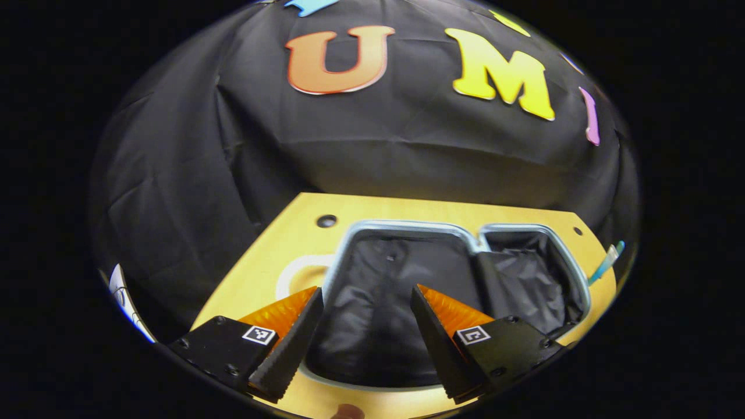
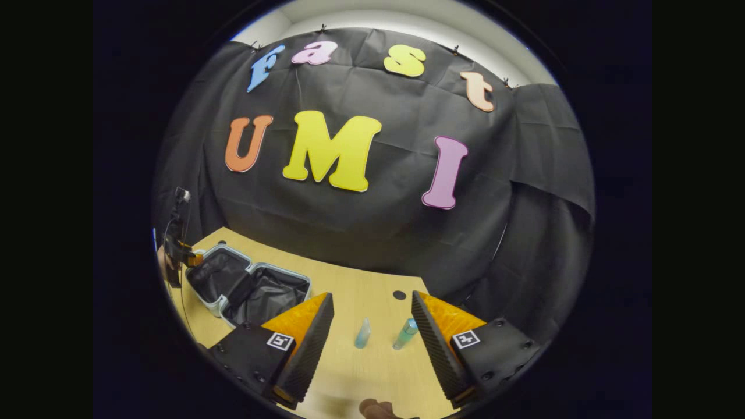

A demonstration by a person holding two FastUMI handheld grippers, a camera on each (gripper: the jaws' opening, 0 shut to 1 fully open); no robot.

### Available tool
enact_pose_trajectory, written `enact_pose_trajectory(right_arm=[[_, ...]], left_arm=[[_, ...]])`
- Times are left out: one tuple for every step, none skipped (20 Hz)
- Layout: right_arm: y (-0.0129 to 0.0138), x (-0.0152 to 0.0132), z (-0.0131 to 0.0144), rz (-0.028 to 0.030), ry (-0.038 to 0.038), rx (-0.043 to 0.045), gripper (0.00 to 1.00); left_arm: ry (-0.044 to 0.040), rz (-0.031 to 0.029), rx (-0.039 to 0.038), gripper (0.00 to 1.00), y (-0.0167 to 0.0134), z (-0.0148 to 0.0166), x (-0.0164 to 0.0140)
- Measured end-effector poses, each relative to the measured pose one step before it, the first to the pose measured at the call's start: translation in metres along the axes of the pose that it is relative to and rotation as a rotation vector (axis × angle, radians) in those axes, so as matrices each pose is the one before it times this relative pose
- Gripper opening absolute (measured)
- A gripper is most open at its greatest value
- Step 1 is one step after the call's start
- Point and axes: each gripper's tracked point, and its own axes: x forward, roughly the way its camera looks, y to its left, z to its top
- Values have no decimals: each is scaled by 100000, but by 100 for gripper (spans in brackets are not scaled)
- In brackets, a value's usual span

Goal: First open the suitcase, pack the skin care products into it, and then close the suitcase.

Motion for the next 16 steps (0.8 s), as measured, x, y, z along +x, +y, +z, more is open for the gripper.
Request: enact_pose_trajectory(right_arm=[[-831,369,-310,135,-270,55,80],[-821,230,-653,290,499,421,80],[-790,240,-602,632,793,1040,80],[-849,278,-691,409,880,1156,80],[-943,260,-528,189,855,884,80],[-897,214,-638,344,827,661,80],[-943,283,-437,-191,783,454,80],[-1128,371,-530,-51,636,559,80],[-939,282,-287,-114,514,412,80],[-843,310,-522,-120,817,164,80],[-760,313,-454,511,1032,535,80],[-679,387,-550,356,1086,513,80],[-762,374,-586,13,916,139,80],[-832,409,-496,96,922,-42,80],[-805,403,-429,-54,881,94,80],[-680,364,-399,-86,933,529,80]], left_arm=[[-432,-1990,1495,97,-2249,163,-477],[-487,-2847,713,97,-2700,236,-543],[-636,-2785,-561,98,-2701,202,-582],[-57,-2793,-936,97,-2745,-63,-561],[-279,-2304,-737,97,-2483,52,-298],[403,-2234,-679,98,-2398,-279,30],[2446,-3030,-452,97,-2756,-568,-166],[1187,-2833,-64,97,-2427,-503,-144],[584,-2974,1505,98,-2881,-142,-221],[-46,-2267,2279,97,-2630,-52,-49],[-452,-2544,2468,98,-2485,4,-148],[-189,-2234,2135,98,-2323,-195,76],[-637,-1918,1433,97,-2208,-191,-117],[-310,-2961,1225,97,-2364,-139,312],[147,-2147,804,98,-1920,-204,441],[576,-1848,657,97,-2147,-5,842]])
